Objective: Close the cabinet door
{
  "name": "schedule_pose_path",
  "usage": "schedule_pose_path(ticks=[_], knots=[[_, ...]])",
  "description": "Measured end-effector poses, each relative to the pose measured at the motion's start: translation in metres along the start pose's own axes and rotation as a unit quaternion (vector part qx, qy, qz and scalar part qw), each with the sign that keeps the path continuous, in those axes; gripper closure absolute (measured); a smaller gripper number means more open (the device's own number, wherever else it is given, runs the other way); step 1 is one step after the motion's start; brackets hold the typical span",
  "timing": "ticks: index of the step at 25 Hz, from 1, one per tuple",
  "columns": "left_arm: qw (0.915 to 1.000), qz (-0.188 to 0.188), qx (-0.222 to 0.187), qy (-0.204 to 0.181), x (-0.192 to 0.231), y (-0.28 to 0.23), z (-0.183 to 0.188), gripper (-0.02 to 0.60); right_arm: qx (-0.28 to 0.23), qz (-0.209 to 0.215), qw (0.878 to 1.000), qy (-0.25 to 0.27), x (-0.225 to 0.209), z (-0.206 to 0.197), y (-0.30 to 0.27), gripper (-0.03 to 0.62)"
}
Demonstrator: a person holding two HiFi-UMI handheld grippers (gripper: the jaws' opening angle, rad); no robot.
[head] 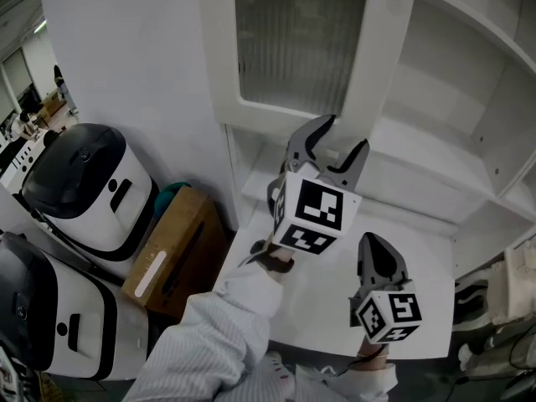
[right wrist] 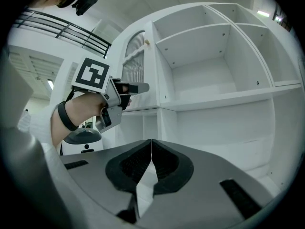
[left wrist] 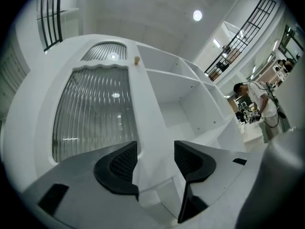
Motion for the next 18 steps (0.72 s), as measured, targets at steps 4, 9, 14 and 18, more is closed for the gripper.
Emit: schedule_pose_path(ticks=[4,9,14,18], knots=[[1.0000,-0.004,-0.001,0.001,0.002,0.023,0.006,0.345,-0.002,0.012,1.000,0.002,0.012,0.002,0.001,0.582],[0.9999,-0.011,-0.005,0.010,0.008,0.069,0.019,0.376,-0.010,0.041,0.999,0.008,0.039,0.008,0.000,0.582],[0.9994,-0.004,-0.004,0.034,0.016,0.124,0.028,0.400,-0.018,0.077,0.997,0.013,0.071,0.015,-0.001,0.582],[0.9977,-0.003,0.011,0.066,0.019,0.171,0.025,0.445,-0.021,0.104,0.994,0.015,0.099,0.017,-0.002,0.582]])
Point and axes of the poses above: the fingertips, and each gripper's own axes: y backward along the fingers, x to its left, z out of its top, the point moved 9 cm from there along y, backward along the fingers, and after that the axes turned 8 degrees about -x, right-handed, at the moved point
